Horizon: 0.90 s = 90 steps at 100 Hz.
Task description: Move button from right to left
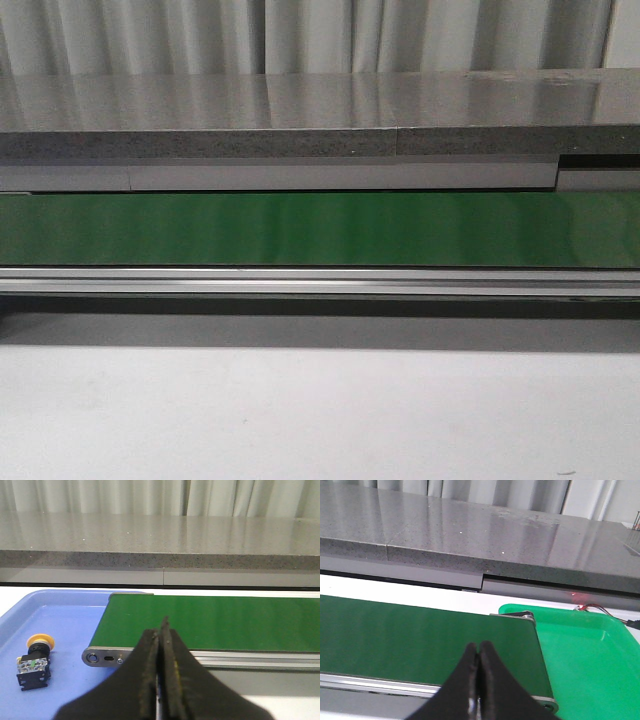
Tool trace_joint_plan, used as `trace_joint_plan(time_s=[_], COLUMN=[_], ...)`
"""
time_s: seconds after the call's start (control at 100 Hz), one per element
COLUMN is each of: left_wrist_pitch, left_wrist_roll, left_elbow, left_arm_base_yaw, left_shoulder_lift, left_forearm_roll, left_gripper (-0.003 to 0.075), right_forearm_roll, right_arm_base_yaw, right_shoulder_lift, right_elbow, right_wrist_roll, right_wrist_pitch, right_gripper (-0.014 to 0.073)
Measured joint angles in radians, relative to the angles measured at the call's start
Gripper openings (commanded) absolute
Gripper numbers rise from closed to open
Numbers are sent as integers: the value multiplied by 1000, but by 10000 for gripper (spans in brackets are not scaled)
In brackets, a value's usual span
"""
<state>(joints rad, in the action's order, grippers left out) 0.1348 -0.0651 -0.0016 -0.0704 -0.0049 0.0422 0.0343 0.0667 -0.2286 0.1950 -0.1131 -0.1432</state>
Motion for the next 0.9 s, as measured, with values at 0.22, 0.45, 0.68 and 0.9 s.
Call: trace_joint_plan(time_s=[0.22, 0.45, 0.68, 0.9], left_wrist_pitch=[0, 0, 0, 2], left_wrist_roll=[0, 0, 0, 0], left_elbow=[0, 0, 0, 0], left_arm_base_yaw=[0, 0, 0, 0], left_shoulder_lift=[0, 0, 0, 0], left_forearm_roll=[0, 0, 0, 0], left_gripper=[-20, -20, -20, -20], right_forearm_roll=[0, -3, -116, -119], right_arm_base_yaw=[0, 0, 0, 0], right_shoulder_lift=[0, 10, 62, 92], right_elbow=[0, -24, -70, -121], right_wrist_roll=[0, 45, 215, 232], right_wrist_pitch=[2, 82, 171, 185], right_gripper=[-68, -68, -68, -68])
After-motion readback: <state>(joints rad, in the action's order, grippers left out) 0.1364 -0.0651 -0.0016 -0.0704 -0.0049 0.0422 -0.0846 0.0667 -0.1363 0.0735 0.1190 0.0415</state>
